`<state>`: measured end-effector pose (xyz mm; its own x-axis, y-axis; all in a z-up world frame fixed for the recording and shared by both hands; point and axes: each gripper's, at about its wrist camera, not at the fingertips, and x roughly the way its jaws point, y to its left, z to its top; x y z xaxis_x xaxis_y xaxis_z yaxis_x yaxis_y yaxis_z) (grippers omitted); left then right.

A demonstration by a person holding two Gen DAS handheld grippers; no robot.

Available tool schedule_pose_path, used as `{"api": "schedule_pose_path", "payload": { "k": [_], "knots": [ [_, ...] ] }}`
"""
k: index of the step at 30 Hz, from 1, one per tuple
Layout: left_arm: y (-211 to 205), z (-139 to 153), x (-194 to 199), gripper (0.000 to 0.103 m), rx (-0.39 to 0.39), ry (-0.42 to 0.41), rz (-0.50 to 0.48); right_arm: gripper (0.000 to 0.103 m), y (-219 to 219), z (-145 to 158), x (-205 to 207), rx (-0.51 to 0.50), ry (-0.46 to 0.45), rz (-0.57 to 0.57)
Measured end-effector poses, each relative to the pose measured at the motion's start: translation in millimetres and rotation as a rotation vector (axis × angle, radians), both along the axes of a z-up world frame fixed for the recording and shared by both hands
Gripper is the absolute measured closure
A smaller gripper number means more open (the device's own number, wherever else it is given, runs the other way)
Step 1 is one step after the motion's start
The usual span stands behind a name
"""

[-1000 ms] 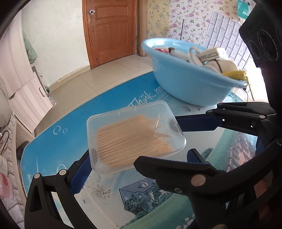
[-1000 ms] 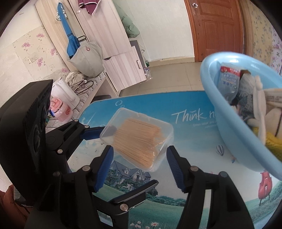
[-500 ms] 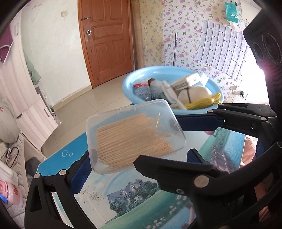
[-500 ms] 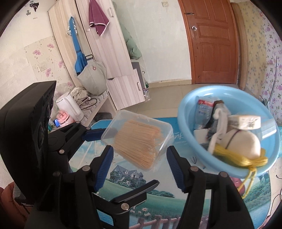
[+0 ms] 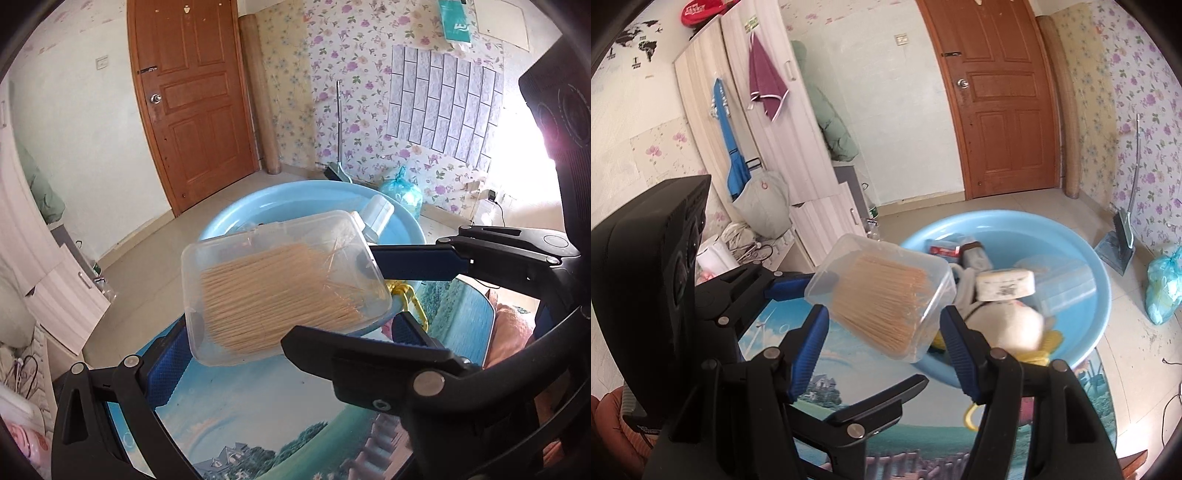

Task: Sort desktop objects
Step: 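Lift the toothpick box with both tools and carry it over the basin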

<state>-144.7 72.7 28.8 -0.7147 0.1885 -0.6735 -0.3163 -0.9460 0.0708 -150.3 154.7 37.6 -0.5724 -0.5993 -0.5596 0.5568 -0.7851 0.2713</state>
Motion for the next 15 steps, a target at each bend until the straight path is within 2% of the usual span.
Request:
{"api": "schedule_pose_path", "payload": {
  "k": [11,15],
  "knots": [
    [31.6,-10.5,-49.6,0.001,-0.024,-0.034,-0.06,0.04,30.9,-18.9,-47.0,-0.034,-0.028,-0.091],
    [36.5,-14.9,-65.2,0.001,-0.005,-0.058,-0.081,0.04,35.0,-23.1,-59.5,-0.02,-0.027,-0.127]
  ]
}}
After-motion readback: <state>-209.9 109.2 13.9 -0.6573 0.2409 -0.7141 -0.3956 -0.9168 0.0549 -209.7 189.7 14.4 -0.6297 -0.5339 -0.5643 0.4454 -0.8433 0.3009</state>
